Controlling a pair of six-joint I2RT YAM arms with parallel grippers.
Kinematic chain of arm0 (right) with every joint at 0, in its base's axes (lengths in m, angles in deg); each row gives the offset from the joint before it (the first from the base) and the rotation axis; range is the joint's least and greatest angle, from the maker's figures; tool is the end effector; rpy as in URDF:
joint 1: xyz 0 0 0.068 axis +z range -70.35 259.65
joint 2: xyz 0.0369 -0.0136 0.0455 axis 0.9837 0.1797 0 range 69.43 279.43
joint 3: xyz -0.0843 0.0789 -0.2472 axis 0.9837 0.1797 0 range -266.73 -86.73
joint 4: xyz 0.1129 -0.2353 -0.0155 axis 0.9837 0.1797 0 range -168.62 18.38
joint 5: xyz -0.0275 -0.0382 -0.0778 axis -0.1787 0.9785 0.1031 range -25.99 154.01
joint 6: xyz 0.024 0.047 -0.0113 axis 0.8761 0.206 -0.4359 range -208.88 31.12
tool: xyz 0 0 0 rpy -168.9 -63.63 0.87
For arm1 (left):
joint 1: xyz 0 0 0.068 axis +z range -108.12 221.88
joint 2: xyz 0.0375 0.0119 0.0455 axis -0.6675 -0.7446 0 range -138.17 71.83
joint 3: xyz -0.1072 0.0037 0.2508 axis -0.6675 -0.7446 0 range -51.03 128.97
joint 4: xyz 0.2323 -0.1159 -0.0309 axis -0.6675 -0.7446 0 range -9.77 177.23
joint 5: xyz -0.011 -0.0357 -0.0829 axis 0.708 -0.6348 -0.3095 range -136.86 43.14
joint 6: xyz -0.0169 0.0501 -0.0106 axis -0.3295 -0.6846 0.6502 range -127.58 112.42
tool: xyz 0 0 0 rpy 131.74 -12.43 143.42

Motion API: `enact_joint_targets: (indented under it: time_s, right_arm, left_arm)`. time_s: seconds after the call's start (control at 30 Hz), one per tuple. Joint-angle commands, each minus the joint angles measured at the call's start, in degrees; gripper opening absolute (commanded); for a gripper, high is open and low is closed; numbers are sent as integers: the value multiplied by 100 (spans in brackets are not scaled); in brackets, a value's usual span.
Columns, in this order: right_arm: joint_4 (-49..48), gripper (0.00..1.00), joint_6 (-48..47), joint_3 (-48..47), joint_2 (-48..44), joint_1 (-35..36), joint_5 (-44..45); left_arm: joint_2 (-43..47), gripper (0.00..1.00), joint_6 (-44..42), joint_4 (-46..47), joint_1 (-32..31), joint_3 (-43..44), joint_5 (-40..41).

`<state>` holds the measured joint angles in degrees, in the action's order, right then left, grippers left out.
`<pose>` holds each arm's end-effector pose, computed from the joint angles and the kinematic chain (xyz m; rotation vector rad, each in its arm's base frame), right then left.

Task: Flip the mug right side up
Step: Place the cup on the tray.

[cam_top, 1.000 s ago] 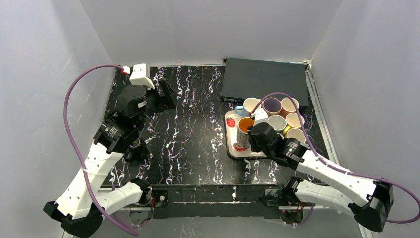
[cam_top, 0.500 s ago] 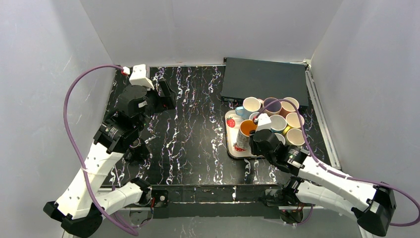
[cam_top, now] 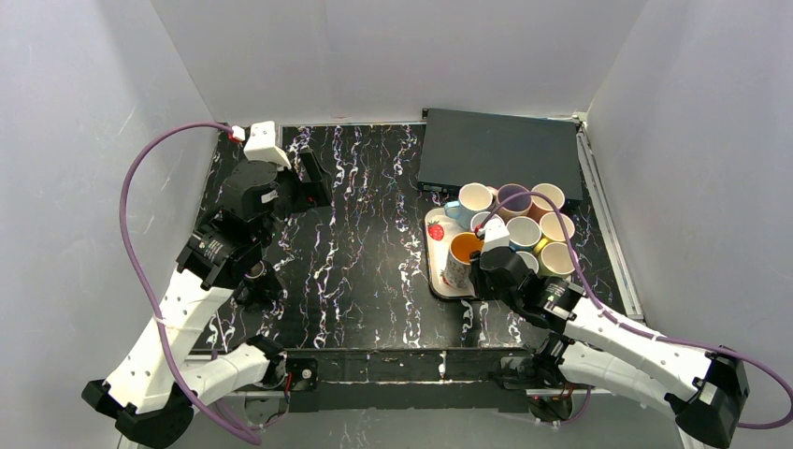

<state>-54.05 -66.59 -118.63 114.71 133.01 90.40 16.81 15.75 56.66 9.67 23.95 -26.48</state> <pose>0.1141 0.1270 0.2377 -0.3389 2.1379 0.2458 0.1623 -0.0876 0.4501 -0.1244 1.7565 -0.3964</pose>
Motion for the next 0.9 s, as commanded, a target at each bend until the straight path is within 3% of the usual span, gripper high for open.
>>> enact_joint_targets:
  time_s: [0.0, 0.2, 0.37, 0.57, 0.77, 0.87]
  right_arm:
    - [-595, 1, -79, -135, -100, -9, 111]
    - [-429, 1, -53, -133, -10, -3, 259]
    - [-59, 27, 77, -263, 148, -8, 242]
    - [269, 69, 167, -508, 210, -8, 175]
    - [626, 80, 352, -999, 101, -7, 126]
    - [633, 82, 481, -1250, -54, -9, 219]
  left_arm:
    - [99, 82, -30, -81, 13, 105, 150]
    - [89, 82, 8, -90, 21, 83, 150]
    - [98, 82, 23, -179, 24, 82, 248]
    - [51, 83, 154, -372, 47, 127, 428]
    - [-170, 97, 557, -1154, 89, 236, 919]
    - [-236, 98, 975, -1739, 109, 153, 1366]
